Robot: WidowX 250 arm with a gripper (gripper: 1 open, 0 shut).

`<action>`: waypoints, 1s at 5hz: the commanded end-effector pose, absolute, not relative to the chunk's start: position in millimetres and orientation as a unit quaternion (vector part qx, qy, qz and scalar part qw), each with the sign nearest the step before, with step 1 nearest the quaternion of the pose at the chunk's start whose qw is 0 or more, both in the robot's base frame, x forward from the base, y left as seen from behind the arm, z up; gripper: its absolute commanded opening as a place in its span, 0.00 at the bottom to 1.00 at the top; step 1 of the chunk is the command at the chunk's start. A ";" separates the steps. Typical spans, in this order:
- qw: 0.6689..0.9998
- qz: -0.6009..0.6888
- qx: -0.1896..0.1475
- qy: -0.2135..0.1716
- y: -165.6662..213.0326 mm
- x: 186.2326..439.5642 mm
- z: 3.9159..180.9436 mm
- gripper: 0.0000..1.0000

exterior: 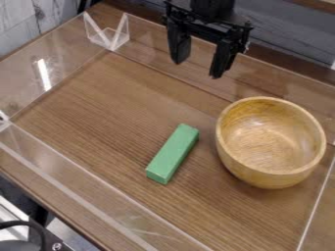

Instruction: Put the green block in the brown bowl

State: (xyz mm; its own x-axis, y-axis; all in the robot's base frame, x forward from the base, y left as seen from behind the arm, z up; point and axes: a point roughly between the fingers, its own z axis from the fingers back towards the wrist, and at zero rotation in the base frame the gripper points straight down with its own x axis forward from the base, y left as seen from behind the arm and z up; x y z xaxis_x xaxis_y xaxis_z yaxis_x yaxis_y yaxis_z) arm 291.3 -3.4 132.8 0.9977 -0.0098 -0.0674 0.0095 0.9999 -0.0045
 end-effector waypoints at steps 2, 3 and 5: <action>1.000 0.003 -0.006 0.022 -7.9 269.0 121.3 1.00; 1.000 0.003 -0.006 0.014 -9.0 260.7 118.9 1.00; 1.000 0.004 -0.007 0.016 -11.0 252.6 110.2 1.00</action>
State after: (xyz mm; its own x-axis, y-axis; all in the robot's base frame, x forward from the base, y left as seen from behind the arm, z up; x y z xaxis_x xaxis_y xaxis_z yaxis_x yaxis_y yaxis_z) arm 248.9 -9.1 94.2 0.9953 0.0148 -0.0954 -0.0158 0.9998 -0.0103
